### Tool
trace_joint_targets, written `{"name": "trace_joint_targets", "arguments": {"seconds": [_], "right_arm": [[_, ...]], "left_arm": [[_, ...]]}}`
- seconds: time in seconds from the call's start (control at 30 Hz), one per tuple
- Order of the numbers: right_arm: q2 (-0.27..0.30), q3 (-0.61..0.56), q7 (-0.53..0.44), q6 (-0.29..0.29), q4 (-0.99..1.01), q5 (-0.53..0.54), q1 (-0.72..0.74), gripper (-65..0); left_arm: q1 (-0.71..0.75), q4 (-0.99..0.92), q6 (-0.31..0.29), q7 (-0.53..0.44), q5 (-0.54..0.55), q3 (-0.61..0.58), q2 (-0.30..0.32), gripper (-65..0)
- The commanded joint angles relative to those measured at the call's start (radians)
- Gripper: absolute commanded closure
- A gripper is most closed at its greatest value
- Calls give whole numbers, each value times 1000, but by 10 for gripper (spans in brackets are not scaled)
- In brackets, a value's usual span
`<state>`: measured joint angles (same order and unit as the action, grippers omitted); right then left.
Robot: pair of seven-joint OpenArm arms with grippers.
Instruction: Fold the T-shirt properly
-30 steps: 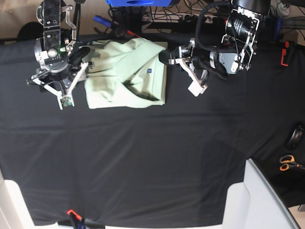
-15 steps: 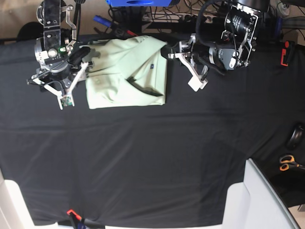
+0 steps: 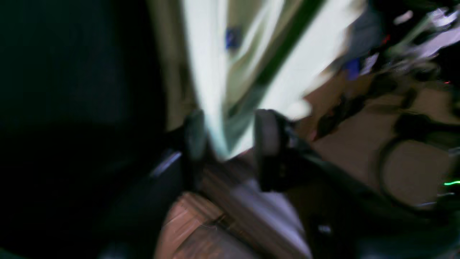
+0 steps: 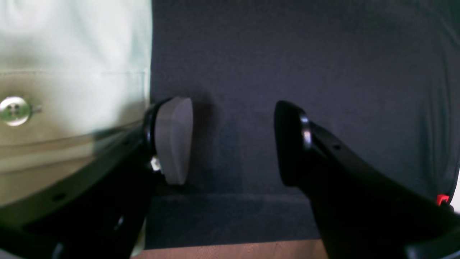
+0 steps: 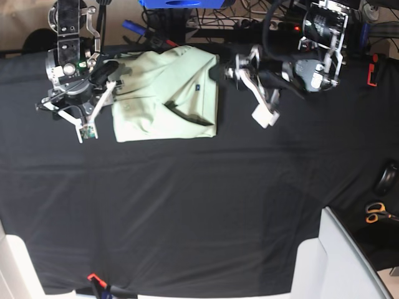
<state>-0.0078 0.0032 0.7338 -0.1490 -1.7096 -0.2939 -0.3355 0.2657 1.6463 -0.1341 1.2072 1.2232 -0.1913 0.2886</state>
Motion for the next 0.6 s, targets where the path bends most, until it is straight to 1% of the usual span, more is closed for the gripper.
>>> {"name": "trace_joint_targets", "arguments": {"seconds": [0.0, 0.03, 0.1, 0.17, 0.27, 0.43, 0.5, 0.57], "right_arm": [[1, -2, -13, 4, -13, -6, 5, -350], [1, -2, -13, 4, -13, -6, 5, -350], [2, -2, -13, 4, -13, -6, 3, -350], [4, -2, -13, 4, -13, -6, 2, -350], [6, -2, -13, 4, -13, -6, 0, -350], [4, -4, -13, 4, -13, -6, 0, -350], [2, -4, -13, 4, -11, -6, -1, -350], [2, -4, -13, 4, -11, -6, -1, -350]], "left_arm": [[-7, 27, -6, -3, 74, 23, 8, -338], [-7, 33, -6, -5, 123, 48, 11, -361], [-7, 33, -6, -3, 201, 120, 14, -364], [1, 32, -6, -3, 226, 189, 14, -364], [27, 30, -6, -2, 226, 250, 11, -364], [27, -18, -9, -7, 223, 258, 8, -364], [20, -57, -9, -7, 192, 261, 8, -370], [7, -90, -9, -8, 135, 252, 5, -373]]}}
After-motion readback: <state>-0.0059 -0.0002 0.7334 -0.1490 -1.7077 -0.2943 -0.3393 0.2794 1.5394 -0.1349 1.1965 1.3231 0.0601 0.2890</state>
